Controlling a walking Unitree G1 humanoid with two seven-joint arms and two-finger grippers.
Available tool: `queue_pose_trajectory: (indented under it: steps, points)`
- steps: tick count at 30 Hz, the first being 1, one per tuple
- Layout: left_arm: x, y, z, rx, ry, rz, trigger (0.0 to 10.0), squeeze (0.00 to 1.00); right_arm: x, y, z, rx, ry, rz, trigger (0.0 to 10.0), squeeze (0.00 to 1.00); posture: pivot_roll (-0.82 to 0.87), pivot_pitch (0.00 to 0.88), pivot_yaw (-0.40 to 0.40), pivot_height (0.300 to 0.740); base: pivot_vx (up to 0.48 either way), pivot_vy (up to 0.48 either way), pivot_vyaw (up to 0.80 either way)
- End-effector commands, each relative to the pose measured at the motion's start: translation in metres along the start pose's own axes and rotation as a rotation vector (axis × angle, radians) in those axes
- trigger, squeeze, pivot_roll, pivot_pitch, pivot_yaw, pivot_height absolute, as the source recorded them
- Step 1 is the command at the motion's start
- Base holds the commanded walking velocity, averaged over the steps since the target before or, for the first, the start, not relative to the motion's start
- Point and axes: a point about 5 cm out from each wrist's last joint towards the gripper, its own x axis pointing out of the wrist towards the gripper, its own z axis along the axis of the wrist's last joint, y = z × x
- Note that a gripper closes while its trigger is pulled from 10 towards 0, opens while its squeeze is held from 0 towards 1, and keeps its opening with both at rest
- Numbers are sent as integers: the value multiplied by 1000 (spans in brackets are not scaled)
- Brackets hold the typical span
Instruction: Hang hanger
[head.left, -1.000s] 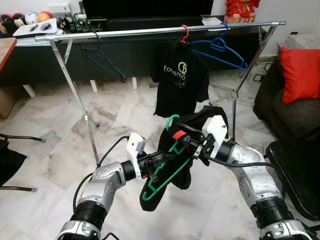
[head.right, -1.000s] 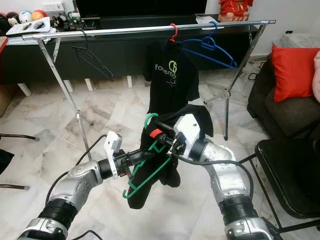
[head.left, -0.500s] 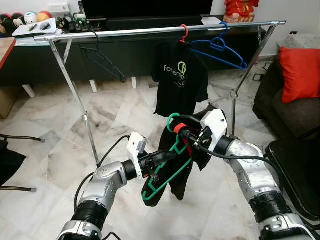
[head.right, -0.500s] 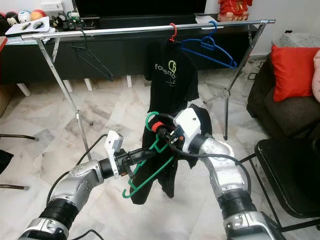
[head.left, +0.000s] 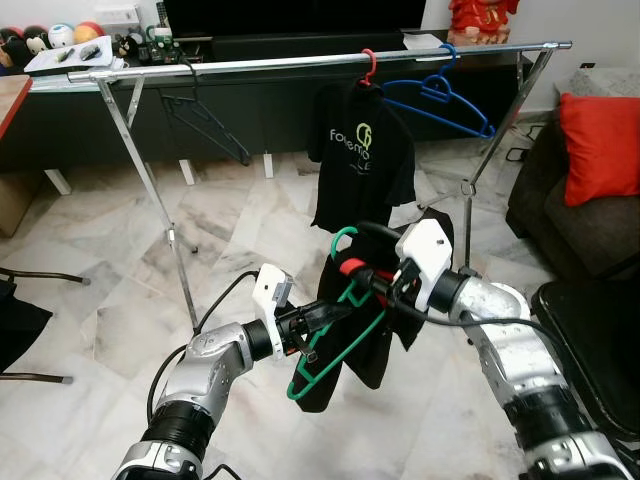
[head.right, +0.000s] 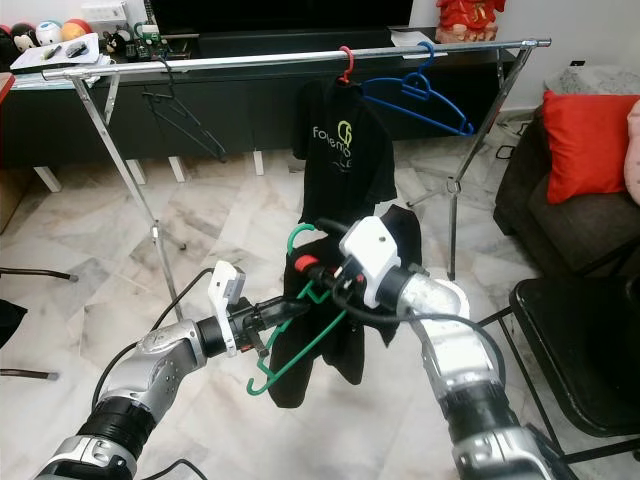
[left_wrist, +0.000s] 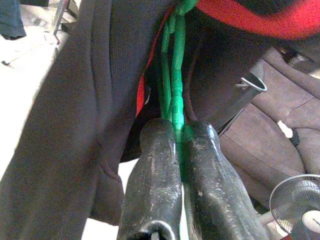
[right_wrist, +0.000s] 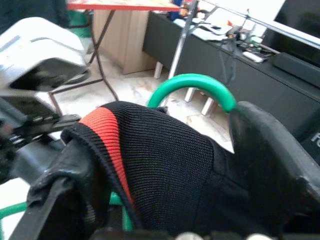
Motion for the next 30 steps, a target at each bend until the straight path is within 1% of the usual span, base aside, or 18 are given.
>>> queue_pose_trajectory:
  steps: [1,5,8,10,14,16,19,23,26,27,30]
  points:
    - [6,-2,8,22,-45,-5,10000,0,5,13,2,-30,11,80,10000,1000,-1,150,-20,740,0,0,0]
    - [6,-2,8,21,-46,-6,10000,0,1,9,1,-33,26,30,10000,1000,-3,148,-20,740,0,0,0]
    - [6,-2,7,20,-48,-3,10000,0,-3,-2,-7,-75,99,-81,10000,1000,-2,143,-22,740,0,0,0]
    - [6,-2,7,19,-50,-3,10000,0,-4,-9,-8,-81,121,-150,10000,1000,-2,141,-22,740,0,0,0]
    - [6,-2,6,18,-51,-2,10000,0,-4,-20,-5,-79,127,-258,10000,1000,-2,136,-21,740,0,0,0]
    - [6,-3,6,18,-51,-2,10000,0,-3,-23,-4,-82,133,-282,10000,1000,-1,134,-22,740,0,0,0]
    - [6,-3,6,18,-53,0,10000,0,0,-22,-2,-95,138,-261,10000,1000,0,134,-23,740,0,0,0]
    - [6,-2,7,20,-55,7,10000,0,2,-21,1,-105,140,-266,10000,1000,0,134,-23,740,0,0,0]
    - [6,-2,7,19,-62,15,10000,0,4,-16,3,-119,142,-234,10000,1000,-5,141,-23,740,0,0,0]
    - [6,-2,7,18,-65,16,10000,0,5,-12,4,-121,140,-205,10000,1000,-6,144,-23,740,0,0,0]
    - [7,-2,7,14,-73,17,10000,0,5,-11,4,-138,156,-200,10000,1000,-9,147,-24,740,0,0,0]
